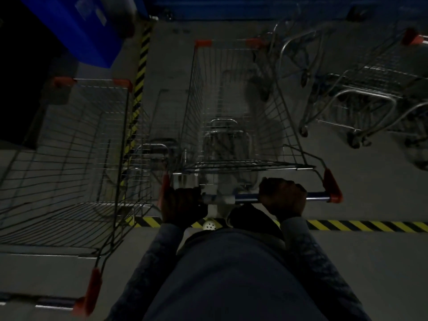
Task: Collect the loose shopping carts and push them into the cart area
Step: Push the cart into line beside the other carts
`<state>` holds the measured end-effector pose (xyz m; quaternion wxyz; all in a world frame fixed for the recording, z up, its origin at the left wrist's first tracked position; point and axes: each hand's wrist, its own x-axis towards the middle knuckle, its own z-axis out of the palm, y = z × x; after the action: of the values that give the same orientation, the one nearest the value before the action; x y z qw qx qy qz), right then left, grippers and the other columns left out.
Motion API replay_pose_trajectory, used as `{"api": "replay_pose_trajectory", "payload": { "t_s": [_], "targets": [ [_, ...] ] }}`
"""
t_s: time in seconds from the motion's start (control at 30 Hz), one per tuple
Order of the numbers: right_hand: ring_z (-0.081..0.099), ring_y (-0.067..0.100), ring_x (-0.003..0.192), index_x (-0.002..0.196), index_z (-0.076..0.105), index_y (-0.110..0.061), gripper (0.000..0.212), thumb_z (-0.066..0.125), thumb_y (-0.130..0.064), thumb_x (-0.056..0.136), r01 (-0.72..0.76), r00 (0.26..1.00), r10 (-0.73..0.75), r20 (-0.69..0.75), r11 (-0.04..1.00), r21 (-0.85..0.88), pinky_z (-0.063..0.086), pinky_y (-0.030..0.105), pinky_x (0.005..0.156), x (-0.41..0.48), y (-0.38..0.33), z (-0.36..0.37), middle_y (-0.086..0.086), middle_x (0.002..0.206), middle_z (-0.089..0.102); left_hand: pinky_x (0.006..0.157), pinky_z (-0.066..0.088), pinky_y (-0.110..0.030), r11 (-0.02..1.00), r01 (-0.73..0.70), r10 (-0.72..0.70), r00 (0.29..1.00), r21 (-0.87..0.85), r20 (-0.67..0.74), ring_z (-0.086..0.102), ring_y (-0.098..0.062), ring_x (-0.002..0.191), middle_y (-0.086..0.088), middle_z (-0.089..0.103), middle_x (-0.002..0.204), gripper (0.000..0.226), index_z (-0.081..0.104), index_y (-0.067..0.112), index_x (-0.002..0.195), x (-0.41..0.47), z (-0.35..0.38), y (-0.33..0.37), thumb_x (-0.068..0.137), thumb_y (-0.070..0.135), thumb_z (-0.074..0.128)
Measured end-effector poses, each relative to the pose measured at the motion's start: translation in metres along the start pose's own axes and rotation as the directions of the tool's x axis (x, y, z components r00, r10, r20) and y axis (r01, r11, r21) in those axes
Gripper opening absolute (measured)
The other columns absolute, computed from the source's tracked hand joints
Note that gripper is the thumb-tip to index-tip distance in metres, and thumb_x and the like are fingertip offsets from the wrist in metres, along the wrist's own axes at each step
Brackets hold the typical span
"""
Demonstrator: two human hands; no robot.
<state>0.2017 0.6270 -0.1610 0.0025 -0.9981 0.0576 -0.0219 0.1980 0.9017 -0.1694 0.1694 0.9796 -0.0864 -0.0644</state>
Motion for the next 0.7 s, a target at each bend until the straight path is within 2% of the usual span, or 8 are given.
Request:
{"api": "replay_pose_trajectory", "payload": {
  "t_s": [0.1, 0.17, 0.2, 0.23, 0.3, 0.4, 0.5, 0.7],
  "targets": [
    [0.059, 0.032, 0.045, 0.048, 0.055, -0.014, 0.049, 0.047, -0.036, 0.091, -0.066, 0.997, 0.065, 0.047, 0.998, 0.01, 0.033, 0.03, 0.057, 0.027, -0.005, 0.007, 0.007, 0.05, 0.058, 0.114, 0.027, -0.065, 0.966, -0.043, 0.042, 0.999, 0.256, 0.009, 0.066, -0.017, 0.057, 0.009, 0.051, 0.043, 0.031, 0.077, 0.026, 0.082, 0.035, -0.006, -0.001, 0.076, 0.046, 0.054],
    [0.061, 0.032, 0.048, 0.051, 0.058, -0.012, 0.044, 0.05, -0.037, 0.086, -0.109, 0.99, 0.105, 0.094, 0.993, 0.038, 0.03, 0.03, 0.058, 0.053, -0.01, 0.007, 0.008, 0.052, 0.06, 0.117, 0.023, -0.062, 0.94, -0.033, -0.004, 0.994, 0.34, 0.106, 0.068, -0.026, 0.104, 0.0, 0.074, 0.082, 0.035, 0.076, 0.028, 0.092, 0.068, -0.016, 0.0, 0.078, 0.052, 0.056],
    [0.062, 0.033, 0.05, 0.052, 0.059, -0.012, 0.04, 0.052, -0.037, 0.082, -0.109, 0.987, 0.103, 0.121, 0.993, 0.037, 0.028, 0.029, 0.058, 0.068, -0.01, 0.006, 0.008, 0.053, 0.061, 0.121, 0.015, -0.059, 0.929, -0.014, -0.053, 0.984, 0.371, 0.17, 0.058, -0.029, 0.123, -0.003, 0.074, 0.105, 0.041, 0.073, 0.029, 0.104, 0.086, -0.021, 0.0, 0.082, 0.056, 0.051],
    [0.063, 0.033, 0.053, 0.054, 0.06, -0.012, 0.036, 0.054, -0.037, 0.079, -0.096, 0.985, 0.091, 0.144, 0.995, 0.024, 0.028, 0.029, 0.059, 0.085, -0.01, 0.004, 0.008, 0.056, 0.062, 0.123, 0.007, -0.055, 0.923, 0.006, -0.105, 0.966, 0.384, 0.238, 0.052, -0.029, 0.13, -0.003, 0.071, 0.115, 0.045, 0.069, 0.028, 0.114, 0.105, -0.026, 0.002, 0.086, 0.055, 0.047],
    [0.066, 0.033, 0.062, 0.059, 0.063, -0.014, 0.031, 0.054, -0.038, 0.077, -0.093, 0.983, 0.092, 0.158, 0.996, 0.003, 0.03, 0.03, 0.061, 0.124, -0.003, 0.001, 0.009, 0.064, 0.067, 0.124, 0.001, -0.051, 0.919, -0.008, -0.1, 0.963, 0.394, 0.252, 0.061, -0.025, 0.116, 0.0, 0.074, 0.104, 0.036, 0.068, 0.028, 0.109, 0.144, -0.028, 0.007, 0.088, 0.049, 0.048],
    [0.069, 0.036, 0.082, 0.075, 0.071, -0.015, 0.04, 0.043, -0.043, 0.085, -0.118, 0.987, 0.118, 0.107, 0.993, -0.009, 0.035, 0.033, 0.067, 0.188, 0.009, 0.001, 0.01, 0.084, 0.073, 0.121, 0.009, -0.05, 0.928, -0.031, -0.034, 0.985, 0.371, 0.167, 0.067, -0.026, 0.099, -0.002, 0.074, 0.09, 0.032, 0.07, 0.025, 0.097, 0.205, -0.033, 0.016, 0.086, 0.048, 0.05],
    [0.068, 0.035, 0.098, 0.093, 0.076, -0.018, 0.047, 0.041, -0.049, 0.088, -0.183, 0.979, 0.181, 0.096, 0.983, 0.011, 0.043, 0.035, 0.078, 0.257, 0.016, 0.008, 0.009, 0.099, 0.073, 0.119, 0.015, -0.05, 0.917, -0.064, 0.007, 0.99, 0.393, 0.144, 0.066, -0.029, 0.103, -0.003, 0.074, 0.098, 0.037, 0.072, 0.024, 0.102, 0.271, -0.033, 0.016, 0.085, 0.05, 0.052],
    [0.065, 0.038, 0.109, 0.107, 0.075, -0.018, 0.053, 0.041, -0.056, 0.094, -0.147, 0.975, 0.129, 0.18, 0.985, 0.089, 0.047, 0.042, 0.091, 0.374, 0.025, 0.003, 0.013, 0.112, 0.071, 0.117, 0.019, -0.046, 0.909, -0.133, 0.063, 0.981, 0.396, 0.184, 0.062, -0.029, 0.114, -0.003, 0.073, 0.114, 0.04, 0.071, 0.022, 0.11, 0.39, -0.055, 0.023, 0.089, 0.048, 0.05]
  ]
}}
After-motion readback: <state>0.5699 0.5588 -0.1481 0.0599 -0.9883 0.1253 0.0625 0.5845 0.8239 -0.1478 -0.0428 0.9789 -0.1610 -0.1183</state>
